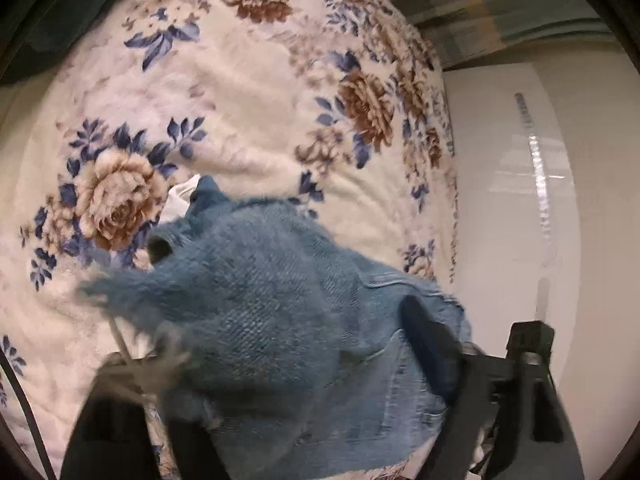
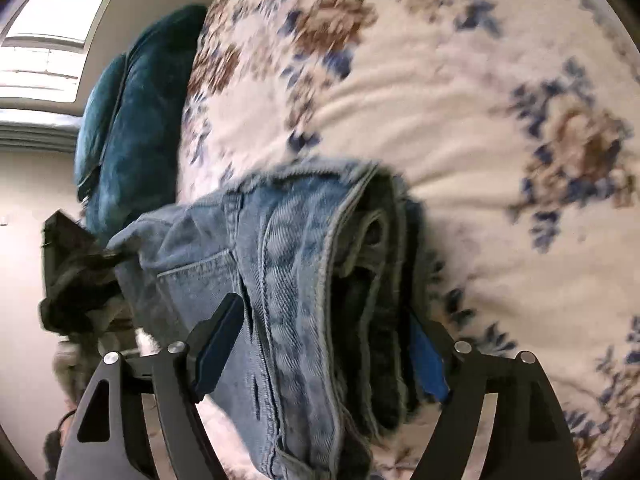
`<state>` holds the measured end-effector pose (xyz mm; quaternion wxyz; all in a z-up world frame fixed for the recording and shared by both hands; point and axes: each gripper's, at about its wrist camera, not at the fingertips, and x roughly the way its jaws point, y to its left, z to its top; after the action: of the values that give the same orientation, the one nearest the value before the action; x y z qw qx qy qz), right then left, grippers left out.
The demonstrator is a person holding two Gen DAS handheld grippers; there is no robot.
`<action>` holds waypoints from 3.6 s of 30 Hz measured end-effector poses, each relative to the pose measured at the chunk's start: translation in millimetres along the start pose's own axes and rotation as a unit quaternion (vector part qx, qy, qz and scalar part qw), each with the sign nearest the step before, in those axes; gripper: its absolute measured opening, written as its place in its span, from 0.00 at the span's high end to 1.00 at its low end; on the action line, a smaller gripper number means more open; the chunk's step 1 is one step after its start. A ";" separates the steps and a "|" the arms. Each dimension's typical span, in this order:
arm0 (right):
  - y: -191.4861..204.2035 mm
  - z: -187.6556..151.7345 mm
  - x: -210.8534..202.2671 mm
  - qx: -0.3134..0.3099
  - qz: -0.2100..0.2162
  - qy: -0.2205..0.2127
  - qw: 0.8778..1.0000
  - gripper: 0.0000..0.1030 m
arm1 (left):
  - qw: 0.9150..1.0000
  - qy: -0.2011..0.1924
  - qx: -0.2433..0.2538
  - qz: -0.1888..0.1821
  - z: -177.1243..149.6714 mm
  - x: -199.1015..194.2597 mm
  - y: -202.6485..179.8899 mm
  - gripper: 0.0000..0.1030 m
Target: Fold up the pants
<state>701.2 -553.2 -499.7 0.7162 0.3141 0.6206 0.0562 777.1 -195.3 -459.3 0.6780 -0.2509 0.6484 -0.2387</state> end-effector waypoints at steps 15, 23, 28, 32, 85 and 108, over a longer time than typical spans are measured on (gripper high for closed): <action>88.0 -168.0 -99.3 -0.100 -0.258 -0.135 0.951 0.10 | 0.930 -0.168 0.155 0.288 -162.0 -120.2 -84.7 0.19; 141.5 -272.5 -197.7 -0.104 -0.257 -0.182 0.944 0.10 | 0.921 -0.171 0.195 0.292 -259.6 -178.2 -128.0 0.19; 177.1 -335.3 -270.7 -0.108 -0.249 -0.228 0.935 0.10 | 0.916 -0.190 0.218 0.277 -318.1 -229.6 -170.4 0.19; 199.1 -383.0 -323.4 -0.116 -0.247 -0.257 0.927 0.10 | 0.909 -0.210 0.233 0.274 -363.4 -264.4 -195.0 0.19; 246.1 -491.5 -402.9 -0.147 -0.242 -0.319 0.904 0.05 | 0.886 -0.273 0.214 0.309 -446.4 -306.5 -217.0 0.01; 220.7 -428.8 -344.2 -0.137 -0.238 -0.277 0.921 0.04 | 0.878 -0.279 0.206 0.329 -399.8 -282.7 -205.5 0.01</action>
<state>296.3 -376.4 -104.9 0.8878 0.0591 0.4402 -0.1210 365.3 -180.3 -124.4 0.9067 0.0657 0.4136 -0.0500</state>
